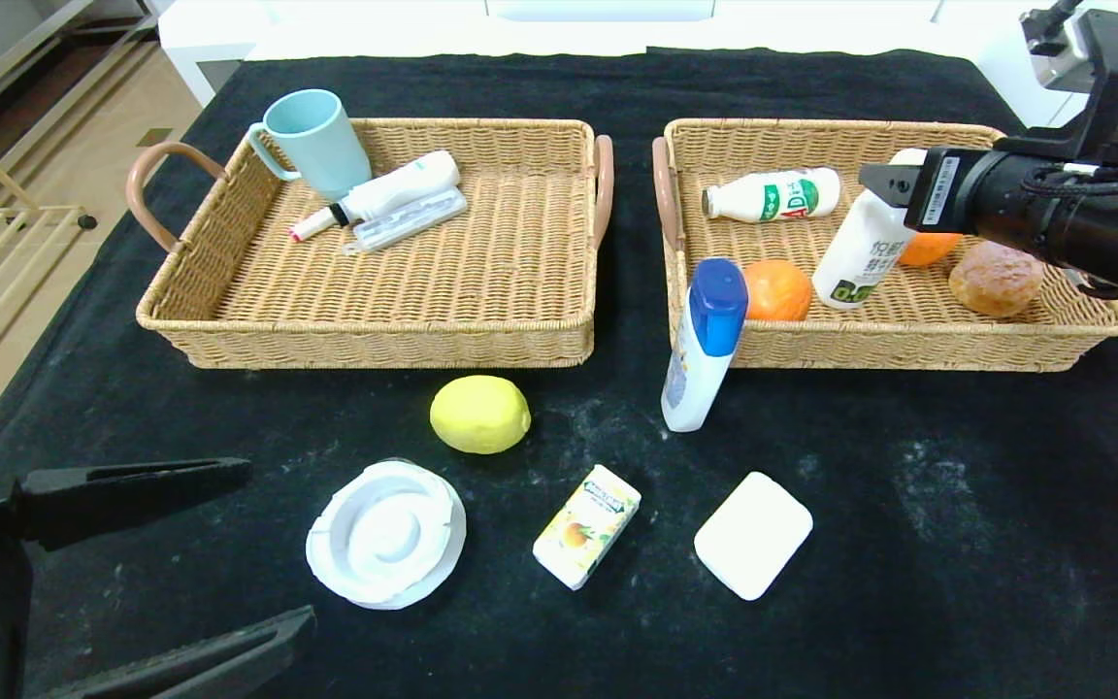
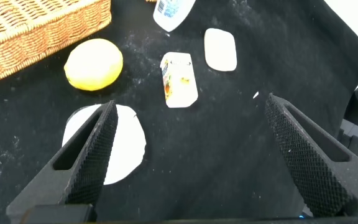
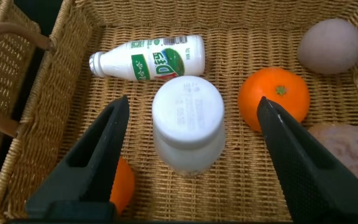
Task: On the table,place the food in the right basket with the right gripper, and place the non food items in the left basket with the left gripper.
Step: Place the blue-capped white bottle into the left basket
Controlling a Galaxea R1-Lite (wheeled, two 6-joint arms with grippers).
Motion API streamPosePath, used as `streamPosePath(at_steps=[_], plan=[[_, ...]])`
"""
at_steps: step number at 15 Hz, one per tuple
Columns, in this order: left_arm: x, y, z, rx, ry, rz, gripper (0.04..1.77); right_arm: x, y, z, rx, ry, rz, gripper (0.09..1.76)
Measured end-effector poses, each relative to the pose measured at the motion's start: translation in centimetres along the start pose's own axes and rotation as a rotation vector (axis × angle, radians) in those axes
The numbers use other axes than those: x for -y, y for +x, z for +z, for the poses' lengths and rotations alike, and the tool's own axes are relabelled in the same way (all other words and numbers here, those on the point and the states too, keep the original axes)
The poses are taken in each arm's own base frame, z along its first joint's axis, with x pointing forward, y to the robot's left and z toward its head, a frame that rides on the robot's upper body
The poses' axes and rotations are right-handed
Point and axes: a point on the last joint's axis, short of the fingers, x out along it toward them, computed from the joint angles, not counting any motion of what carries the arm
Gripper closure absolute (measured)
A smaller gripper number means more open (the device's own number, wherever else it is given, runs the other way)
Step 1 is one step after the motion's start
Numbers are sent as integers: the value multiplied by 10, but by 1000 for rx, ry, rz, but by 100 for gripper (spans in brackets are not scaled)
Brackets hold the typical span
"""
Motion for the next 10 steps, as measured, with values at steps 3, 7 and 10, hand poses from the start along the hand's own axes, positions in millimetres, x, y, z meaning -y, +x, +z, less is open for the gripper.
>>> streamPosePath(at_steps=[3,7,10], plan=[[0,-1,0,4,1,0,9,1,-24,2,-9,-8,14,27],[1,-3,1,10,18,1,9,-2,-60,-10,-42,-39,64,22],[2,-7,2,21,32,2,9,-6,-80,-30,-74,-67,100,19]])
